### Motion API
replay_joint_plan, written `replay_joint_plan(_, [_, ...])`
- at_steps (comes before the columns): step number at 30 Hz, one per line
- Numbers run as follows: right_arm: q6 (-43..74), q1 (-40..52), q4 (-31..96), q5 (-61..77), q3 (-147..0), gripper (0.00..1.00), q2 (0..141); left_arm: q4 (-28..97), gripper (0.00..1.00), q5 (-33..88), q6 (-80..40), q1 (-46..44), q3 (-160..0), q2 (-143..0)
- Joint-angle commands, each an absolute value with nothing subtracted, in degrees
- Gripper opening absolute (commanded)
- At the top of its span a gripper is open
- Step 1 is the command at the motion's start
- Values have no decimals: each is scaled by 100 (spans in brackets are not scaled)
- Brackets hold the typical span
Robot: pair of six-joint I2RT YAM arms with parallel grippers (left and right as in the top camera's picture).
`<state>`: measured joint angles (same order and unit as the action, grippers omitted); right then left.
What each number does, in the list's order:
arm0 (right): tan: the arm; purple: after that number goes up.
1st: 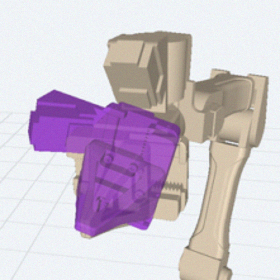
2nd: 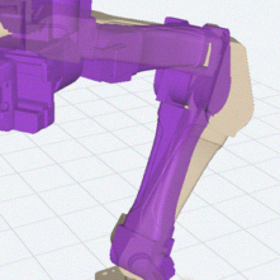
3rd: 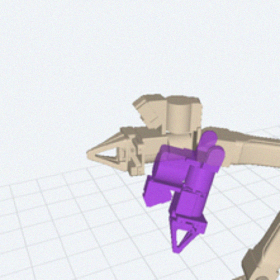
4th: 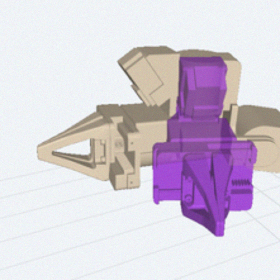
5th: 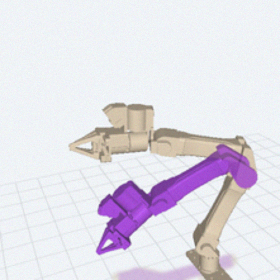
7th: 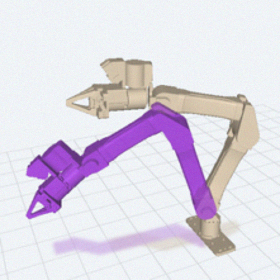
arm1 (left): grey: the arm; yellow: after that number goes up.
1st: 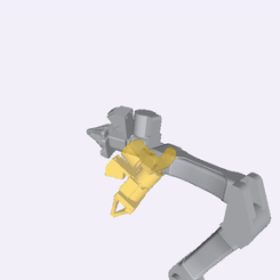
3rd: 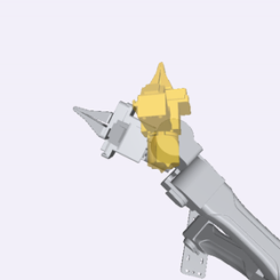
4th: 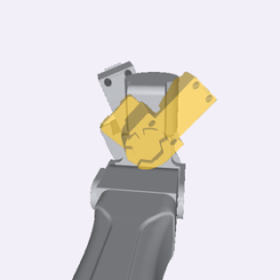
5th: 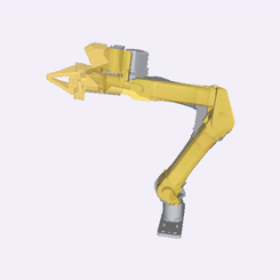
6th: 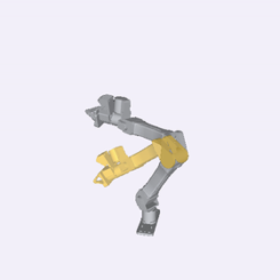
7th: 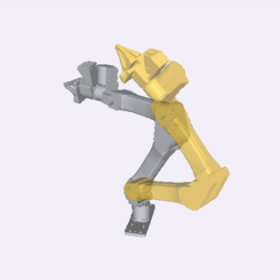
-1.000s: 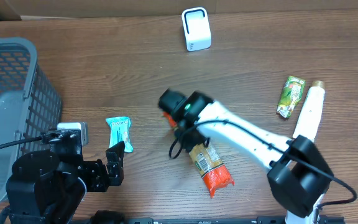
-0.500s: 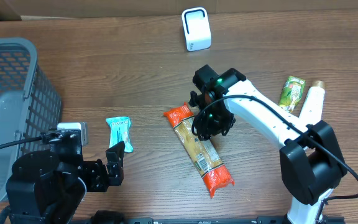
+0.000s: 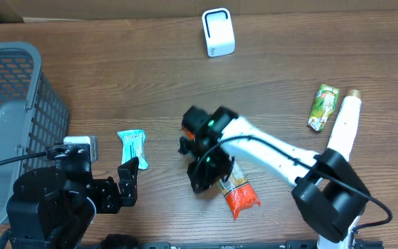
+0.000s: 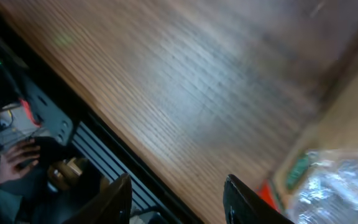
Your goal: Scan the item barcode
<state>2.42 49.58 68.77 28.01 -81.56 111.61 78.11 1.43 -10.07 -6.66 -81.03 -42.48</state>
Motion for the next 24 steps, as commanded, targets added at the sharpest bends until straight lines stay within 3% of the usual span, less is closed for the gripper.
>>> replay_joint_plan(1, [742,5039,6733,2703,-7594,48,11061,7802,100,106,-899,-644,-8136,-4237])
replay_joint_plan(5, [790,5019,6676,2589,-7164,46,11061,7802,100,106,-899,-644,-8136,-4237])
replay_joint_plan(9, [1317,4781,6958,1413,-7048,46,11061,7802,100,106,-899,-644,-8136,-4237])
replay_joint_plan(14, [1551,3900,6871,294,-7050,46,11059,7802,100,106,-899,-644,-8136,-4237])
replay_joint_plan(19, [1479,2998,6182,-569,-7050,45,11059,7802,100,106,-899,-644,-8136,-4237])
replay_joint_plan(24, [867,1964,4659,-751,-7081,43,11059,7802,100,106,-899,-644,-8136,-4237])
